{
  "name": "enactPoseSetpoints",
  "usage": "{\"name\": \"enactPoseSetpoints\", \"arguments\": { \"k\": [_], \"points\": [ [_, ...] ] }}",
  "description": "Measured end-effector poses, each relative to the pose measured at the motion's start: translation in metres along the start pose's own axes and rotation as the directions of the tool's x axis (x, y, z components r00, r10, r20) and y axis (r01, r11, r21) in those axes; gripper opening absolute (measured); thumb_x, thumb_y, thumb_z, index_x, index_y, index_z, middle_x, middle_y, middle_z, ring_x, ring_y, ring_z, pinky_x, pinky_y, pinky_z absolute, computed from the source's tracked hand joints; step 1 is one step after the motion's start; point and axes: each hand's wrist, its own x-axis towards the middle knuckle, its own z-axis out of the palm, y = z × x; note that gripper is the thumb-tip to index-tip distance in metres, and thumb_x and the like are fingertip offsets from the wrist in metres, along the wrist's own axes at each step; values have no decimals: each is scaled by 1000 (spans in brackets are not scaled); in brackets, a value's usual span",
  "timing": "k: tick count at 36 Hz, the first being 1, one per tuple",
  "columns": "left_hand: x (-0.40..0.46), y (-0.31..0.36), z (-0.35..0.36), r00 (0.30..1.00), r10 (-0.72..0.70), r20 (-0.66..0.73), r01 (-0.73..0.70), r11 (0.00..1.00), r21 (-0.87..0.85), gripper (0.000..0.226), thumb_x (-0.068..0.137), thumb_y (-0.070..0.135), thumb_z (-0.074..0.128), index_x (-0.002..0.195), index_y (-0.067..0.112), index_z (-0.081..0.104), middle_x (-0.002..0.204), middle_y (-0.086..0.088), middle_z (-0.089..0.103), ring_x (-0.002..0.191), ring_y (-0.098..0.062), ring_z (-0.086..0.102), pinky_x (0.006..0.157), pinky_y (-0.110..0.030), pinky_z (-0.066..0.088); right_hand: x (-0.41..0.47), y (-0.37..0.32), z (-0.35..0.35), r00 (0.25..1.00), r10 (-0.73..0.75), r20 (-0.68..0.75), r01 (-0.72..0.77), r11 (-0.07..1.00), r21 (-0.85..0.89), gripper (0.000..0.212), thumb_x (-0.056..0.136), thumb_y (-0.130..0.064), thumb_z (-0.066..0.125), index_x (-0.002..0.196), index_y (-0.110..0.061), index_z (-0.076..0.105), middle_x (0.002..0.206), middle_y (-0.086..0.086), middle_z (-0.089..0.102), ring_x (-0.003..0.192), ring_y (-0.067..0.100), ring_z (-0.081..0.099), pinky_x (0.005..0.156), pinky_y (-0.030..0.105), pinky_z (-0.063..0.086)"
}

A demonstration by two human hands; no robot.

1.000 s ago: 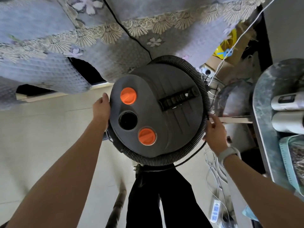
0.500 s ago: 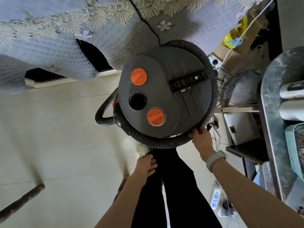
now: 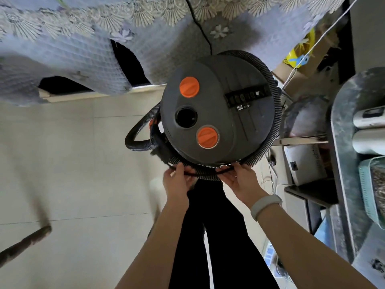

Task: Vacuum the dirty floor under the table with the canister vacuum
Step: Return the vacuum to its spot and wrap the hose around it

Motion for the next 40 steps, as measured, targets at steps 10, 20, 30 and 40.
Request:
{"name": "enactPoseSetpoints", "arguments": {
  "k": [10, 20, 30, 40],
  "points": [
    [39, 26, 3, 990, 82, 116, -133, 818, 560, 24, 91, 3, 44, 78, 21, 55, 84, -8, 57, 77, -21, 51, 88, -43, 50, 20, -3, -13, 987, -61, -149, -14, 891, -454, 18, 98, -11, 47, 81, -14, 53, 71, 6, 56, 60, 20, 54, 57, 28, 46],
    [54, 4, -8, 972, 78, 220, -216, 661, 719, 69, 64, 46, 49, 129, 22, 53, 133, -7, 52, 122, -31, 48, 106, -50, 40, 17, -15, -36, 702, -708, 77, 355, 254, -900, 42, 94, -11, 49, 136, -8, 44, 132, 9, 50, 113, 29, 53, 80, 32, 40],
    [7, 3, 22, 951, 213, 226, -288, 876, 386, 52, 88, 5, 49, 138, 18, 43, 131, 0, 57, 121, -18, 51, 104, -33, 39, 47, -45, -59, 811, -548, 204, 418, 300, -857, 41, 99, -8, 41, 139, -8, 44, 120, 15, 63, 106, 36, 58, 71, 25, 32],
    [-49, -2, 95, 570, 794, 211, -636, 263, 726, 76, 80, 53, 44, 149, 24, 29, 157, -8, 25, 146, -30, 17, 115, -50, 13, 60, -169, -20, 382, -548, 744, 671, -389, -631, 71, 90, -44, 45, 147, -5, 32, 147, 23, 36, 135, 37, 35, 111, 46, 27]
  ]
}}
